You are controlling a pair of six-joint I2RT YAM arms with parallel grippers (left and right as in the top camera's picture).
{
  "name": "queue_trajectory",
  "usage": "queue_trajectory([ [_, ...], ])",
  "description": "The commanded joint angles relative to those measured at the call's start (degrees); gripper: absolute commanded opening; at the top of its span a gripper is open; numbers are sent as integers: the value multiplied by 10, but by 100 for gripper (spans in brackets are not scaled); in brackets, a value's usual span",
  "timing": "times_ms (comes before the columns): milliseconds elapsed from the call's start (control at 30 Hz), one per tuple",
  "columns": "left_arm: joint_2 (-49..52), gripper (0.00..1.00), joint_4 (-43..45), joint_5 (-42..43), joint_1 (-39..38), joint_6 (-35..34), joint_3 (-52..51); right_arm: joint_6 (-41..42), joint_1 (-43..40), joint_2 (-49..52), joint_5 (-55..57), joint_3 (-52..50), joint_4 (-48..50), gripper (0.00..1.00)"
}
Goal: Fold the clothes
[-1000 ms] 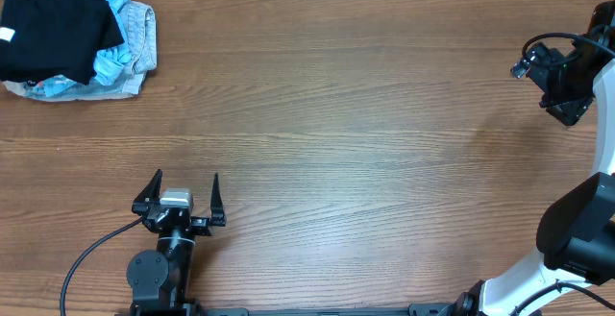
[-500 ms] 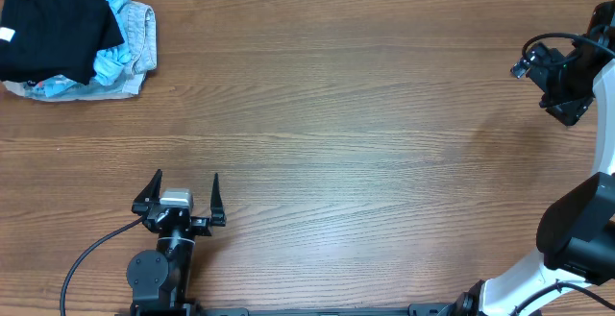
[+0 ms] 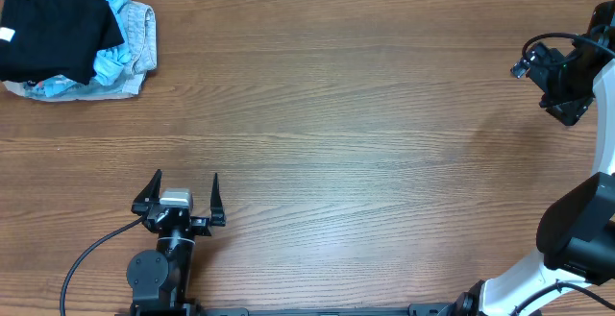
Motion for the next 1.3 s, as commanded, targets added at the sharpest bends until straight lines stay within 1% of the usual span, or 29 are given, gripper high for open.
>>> queue_trajectory([
  [0,-5,100,-2,-4,-4,-9,-2,-4,3,-1,6,8,3,100],
  [233,-5,100,-2,-4,-4,-9,-2,-4,24,-19,31,8,2,100],
  [300,-5,100,-2,-4,-4,-9,-2,-5,40,-34,33,7,23,100],
  [333,-5,100,-2,-4,-4,-9,-2,-10,52,-45,33,4,42,100],
  [467,-5,100,-2,-4,-4,-9,-2,-84,125,-96,37,-22,132,100],
  [567,-5,100,-2,-4,-4,-9,-2,-129,190,-127,77,-45,166,100],
  [700,-5,100,-2,-4,-4,-9,-2,-161,257,-163,148,-95,201,100],
  [800,-5,100,-2,-4,-4,-9,-2,-178,283,-197,151,-162,256,100],
  [967,-5,100,-2,-4,-4,-9,-2,-178,284,-273,116,-309,356,100],
  [1133,-5,100,-2,-4,-4,-9,-2,-179,283,-382,92,-480,460,100],
  [1267,-5,100,-2,-4,-4,-9,-2,-179,283,-480,59,-622,577,100],
])
